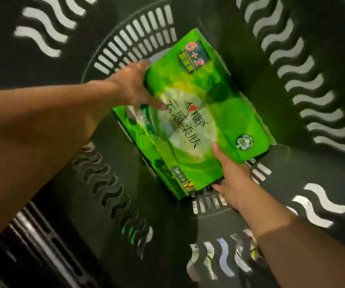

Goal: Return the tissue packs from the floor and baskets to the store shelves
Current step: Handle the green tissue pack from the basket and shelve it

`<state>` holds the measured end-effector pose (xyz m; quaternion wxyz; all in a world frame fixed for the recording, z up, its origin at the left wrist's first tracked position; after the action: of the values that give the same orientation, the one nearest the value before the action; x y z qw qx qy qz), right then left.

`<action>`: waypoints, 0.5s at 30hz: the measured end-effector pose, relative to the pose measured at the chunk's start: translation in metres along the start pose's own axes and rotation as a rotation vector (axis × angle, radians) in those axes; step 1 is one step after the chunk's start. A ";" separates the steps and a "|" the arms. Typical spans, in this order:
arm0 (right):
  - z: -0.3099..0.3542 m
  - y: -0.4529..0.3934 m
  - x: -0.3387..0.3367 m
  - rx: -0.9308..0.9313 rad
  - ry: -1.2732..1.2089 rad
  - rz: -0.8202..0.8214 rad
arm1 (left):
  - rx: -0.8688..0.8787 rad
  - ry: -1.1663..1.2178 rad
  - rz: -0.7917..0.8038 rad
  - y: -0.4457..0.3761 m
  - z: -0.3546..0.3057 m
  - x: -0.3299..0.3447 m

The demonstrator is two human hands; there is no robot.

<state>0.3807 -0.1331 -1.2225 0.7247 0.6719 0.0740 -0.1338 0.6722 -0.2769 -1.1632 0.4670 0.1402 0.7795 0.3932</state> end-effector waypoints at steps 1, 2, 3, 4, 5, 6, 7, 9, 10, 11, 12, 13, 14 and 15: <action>0.000 -0.004 0.001 0.007 -0.034 0.006 | -0.002 0.051 0.019 -0.005 0.002 0.003; -0.001 -0.008 0.003 0.012 -0.062 0.016 | -0.006 0.096 0.040 -0.009 0.004 0.006; -0.003 -0.013 0.004 0.013 -0.092 0.033 | -0.013 0.150 0.060 -0.012 0.006 0.009; -0.005 -0.016 0.006 0.012 -0.119 0.057 | -0.034 0.204 0.075 -0.015 0.009 0.012; -0.007 -0.017 0.007 0.015 -0.147 0.085 | -0.051 0.249 0.096 -0.019 0.012 0.014; -0.009 -0.019 0.009 0.023 -0.183 0.113 | -0.061 0.274 0.126 -0.024 0.014 0.017; -0.010 -0.018 0.012 0.036 -0.229 0.149 | -0.052 0.279 0.159 -0.029 0.013 0.019; -0.011 -0.018 0.016 0.064 -0.324 0.213 | -0.028 0.268 0.209 -0.036 0.011 0.023; -0.011 -0.018 0.019 0.059 -0.361 0.237 | -0.034 0.263 0.218 -0.036 0.010 0.022; -0.011 -0.017 0.020 0.038 -0.392 0.251 | -0.040 0.262 0.220 -0.034 0.008 0.022; -0.010 -0.017 0.021 0.019 -0.422 0.261 | -0.037 0.267 0.217 -0.031 0.006 0.021; -0.011 -0.018 0.022 0.007 -0.445 0.259 | -0.028 0.267 0.210 -0.030 0.005 0.022; -0.012 -0.017 0.023 0.003 -0.455 0.256 | -0.024 0.274 0.206 -0.028 0.005 0.022; -0.012 -0.018 0.023 -0.001 -0.456 0.244 | -0.011 0.278 0.201 -0.026 0.006 0.022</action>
<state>0.3983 -0.1240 -1.2470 0.7337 0.6280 -0.1728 -0.1933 0.6693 -0.2782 -1.1981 0.3140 0.1589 0.8164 0.4579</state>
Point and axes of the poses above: each hand's wrist, its own y-axis away from the middle knuckle, its own x-axis out of the palm, z = x × y, the point moved 6 cm from there along -y, towards the middle knuckle, and after that the axes turned 3 degrees about -z, right-handed, at the moved point
